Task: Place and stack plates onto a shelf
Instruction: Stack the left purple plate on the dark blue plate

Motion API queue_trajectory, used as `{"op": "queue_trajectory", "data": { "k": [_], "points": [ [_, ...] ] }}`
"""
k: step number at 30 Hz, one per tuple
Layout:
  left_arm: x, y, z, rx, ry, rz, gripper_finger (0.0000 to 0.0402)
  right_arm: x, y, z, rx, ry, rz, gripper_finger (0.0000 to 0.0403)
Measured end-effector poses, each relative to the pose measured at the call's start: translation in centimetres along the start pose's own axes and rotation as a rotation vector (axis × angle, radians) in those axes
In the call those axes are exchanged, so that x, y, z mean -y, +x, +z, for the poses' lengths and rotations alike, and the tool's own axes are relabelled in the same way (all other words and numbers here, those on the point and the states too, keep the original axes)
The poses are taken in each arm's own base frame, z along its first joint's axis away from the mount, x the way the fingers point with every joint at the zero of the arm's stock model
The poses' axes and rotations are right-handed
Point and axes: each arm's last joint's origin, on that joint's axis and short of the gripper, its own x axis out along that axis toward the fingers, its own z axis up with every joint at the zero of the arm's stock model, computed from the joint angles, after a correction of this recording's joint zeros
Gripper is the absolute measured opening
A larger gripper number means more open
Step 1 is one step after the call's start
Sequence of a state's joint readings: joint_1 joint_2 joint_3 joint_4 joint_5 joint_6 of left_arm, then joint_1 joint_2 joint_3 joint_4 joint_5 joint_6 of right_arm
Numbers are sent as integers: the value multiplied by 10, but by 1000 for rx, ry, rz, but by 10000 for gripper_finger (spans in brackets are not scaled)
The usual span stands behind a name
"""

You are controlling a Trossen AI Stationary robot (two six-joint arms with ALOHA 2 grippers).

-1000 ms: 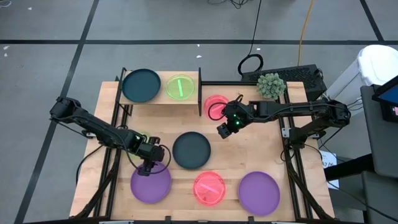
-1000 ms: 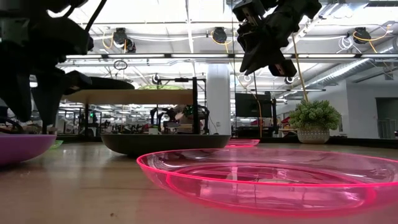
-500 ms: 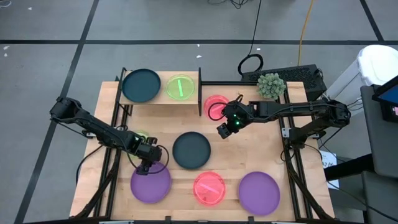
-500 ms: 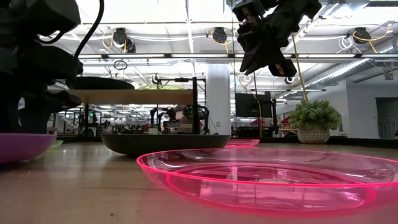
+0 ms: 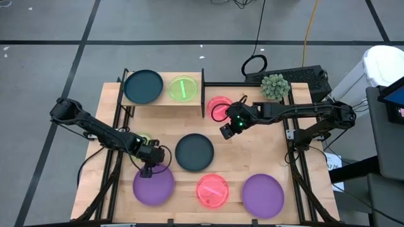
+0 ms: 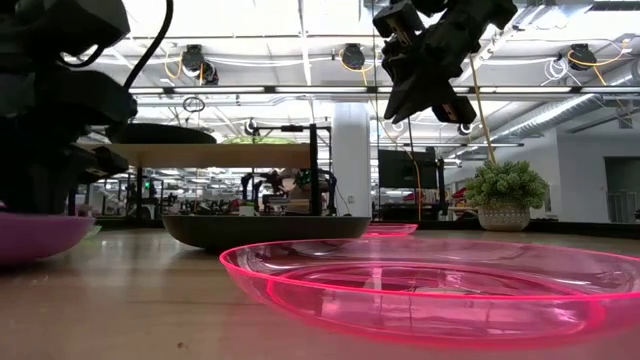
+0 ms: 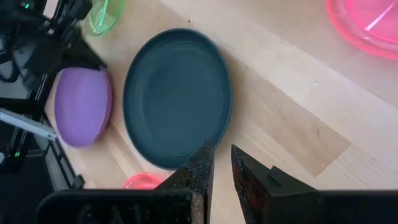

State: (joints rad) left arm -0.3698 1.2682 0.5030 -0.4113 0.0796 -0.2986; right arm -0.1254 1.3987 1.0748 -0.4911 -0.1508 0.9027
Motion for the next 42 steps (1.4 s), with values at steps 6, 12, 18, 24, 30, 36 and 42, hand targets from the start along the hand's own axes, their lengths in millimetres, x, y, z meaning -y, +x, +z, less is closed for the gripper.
{"op": "queue_trajectory", "data": {
  "k": [6,12,18,24,30,36,42],
  "points": [
    [3,-3,6,13,-31,-15,9,7,-2,8,42,88,-26,43],
    [5,-8,14,35,-41,-9,9,16,-4,19,83,161,-48,43],
    [6,-14,17,20,-113,10,9,24,-7,28,111,211,-62,43],
    [7,-27,27,34,-132,81,9,29,-8,33,116,227,-62,43],
    [3,-46,45,76,-193,137,9,34,-10,37,112,243,-61,43],
    [-5,-70,61,158,-251,196,9,35,-10,38,115,245,-62,43],
    [-13,-97,70,274,-364,242,9,35,-10,37,111,251,-64,43]
  ]
}}
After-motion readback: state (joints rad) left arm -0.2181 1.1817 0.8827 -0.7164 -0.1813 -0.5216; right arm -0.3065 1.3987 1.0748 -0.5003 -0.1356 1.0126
